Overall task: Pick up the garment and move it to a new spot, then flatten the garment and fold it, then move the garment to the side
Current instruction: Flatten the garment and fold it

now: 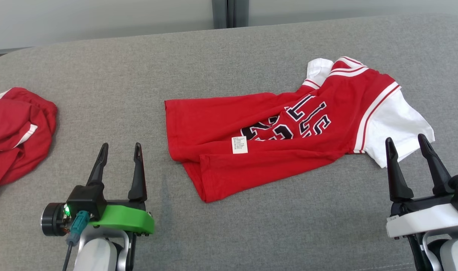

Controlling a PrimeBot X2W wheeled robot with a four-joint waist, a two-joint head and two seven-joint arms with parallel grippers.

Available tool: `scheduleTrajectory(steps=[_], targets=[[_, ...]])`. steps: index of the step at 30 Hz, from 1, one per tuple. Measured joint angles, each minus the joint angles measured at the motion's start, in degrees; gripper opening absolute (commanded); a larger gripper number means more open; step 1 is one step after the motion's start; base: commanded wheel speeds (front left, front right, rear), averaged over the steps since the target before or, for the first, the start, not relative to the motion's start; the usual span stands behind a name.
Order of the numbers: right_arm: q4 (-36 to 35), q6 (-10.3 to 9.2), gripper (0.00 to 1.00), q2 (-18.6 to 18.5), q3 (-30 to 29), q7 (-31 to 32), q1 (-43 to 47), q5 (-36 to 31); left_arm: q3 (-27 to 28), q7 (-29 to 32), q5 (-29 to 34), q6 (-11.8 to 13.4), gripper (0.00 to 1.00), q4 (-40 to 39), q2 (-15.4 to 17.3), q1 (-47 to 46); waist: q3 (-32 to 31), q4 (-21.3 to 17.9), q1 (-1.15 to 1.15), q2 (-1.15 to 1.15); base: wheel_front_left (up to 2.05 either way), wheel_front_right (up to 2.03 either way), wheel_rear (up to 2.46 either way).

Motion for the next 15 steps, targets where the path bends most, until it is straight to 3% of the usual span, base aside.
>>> scheduleTrajectory(steps=[6, 10, 15], targets=[[-0.47, 0.0, 1.0, 0.0, -0.03, 0.33, -0.02, 0.04, -3.25, 2.92, 0.34, -1.55, 1.0, -1.52, 0.25, -1.07, 0.56, -0.01, 0.0, 0.0, 0.0, 0.0, 0.0], [-0.76, 0.0, 1.0, -0.14, 0.51, 0.53, -0.43, 0.29, -9.64, 10.88, -0.78, -4.82, 1.0, -2.57, -0.67, -4.01, 2.08, 0.06, 0.0, 0.0, 0.0, 0.0, 0.0], [-0.45, 0.0, 1.0, -0.34, 1.32, 0.27, -1.76, 0.74, -15.46, 18.69, -5.35, -6.31, 1.0, -0.24, -1.52, -4.38, 4.27, -0.27, 0.0, 0.0, 0.0, 0.0, 0.0]])
